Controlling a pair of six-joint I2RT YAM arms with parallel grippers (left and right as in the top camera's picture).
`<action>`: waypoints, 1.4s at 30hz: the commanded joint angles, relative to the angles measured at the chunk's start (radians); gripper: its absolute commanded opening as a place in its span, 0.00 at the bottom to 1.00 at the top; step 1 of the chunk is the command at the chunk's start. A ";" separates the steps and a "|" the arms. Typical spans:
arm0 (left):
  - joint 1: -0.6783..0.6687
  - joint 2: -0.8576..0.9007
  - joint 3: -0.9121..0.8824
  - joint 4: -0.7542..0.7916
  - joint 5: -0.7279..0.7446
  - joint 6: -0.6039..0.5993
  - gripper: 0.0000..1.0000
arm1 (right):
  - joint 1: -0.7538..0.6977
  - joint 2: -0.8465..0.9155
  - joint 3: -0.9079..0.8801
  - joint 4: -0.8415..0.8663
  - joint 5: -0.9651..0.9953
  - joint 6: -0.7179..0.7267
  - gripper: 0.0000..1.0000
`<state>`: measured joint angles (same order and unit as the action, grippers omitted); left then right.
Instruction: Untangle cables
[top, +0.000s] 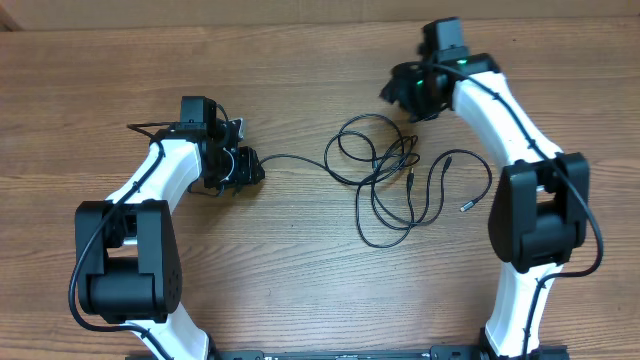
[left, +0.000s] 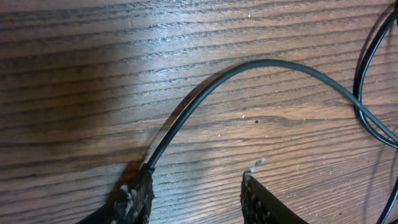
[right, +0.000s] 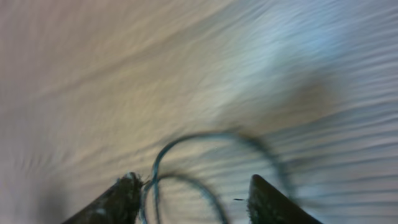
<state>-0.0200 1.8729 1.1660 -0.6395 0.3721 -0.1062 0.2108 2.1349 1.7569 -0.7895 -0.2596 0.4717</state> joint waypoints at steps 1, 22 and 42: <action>-0.007 0.001 0.019 0.001 -0.011 -0.014 0.47 | 0.071 0.010 -0.020 -0.006 -0.064 -0.089 0.49; -0.007 0.001 0.019 -0.003 -0.091 -0.078 0.59 | 0.433 0.025 -0.209 0.132 0.099 -0.076 0.19; -0.007 0.001 0.019 -0.004 -0.091 -0.078 0.60 | 0.400 0.039 -0.213 0.118 0.193 -0.019 0.17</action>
<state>-0.0200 1.8725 1.1660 -0.6407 0.2939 -0.1780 0.6109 2.1574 1.5509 -0.6735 -0.0975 0.4488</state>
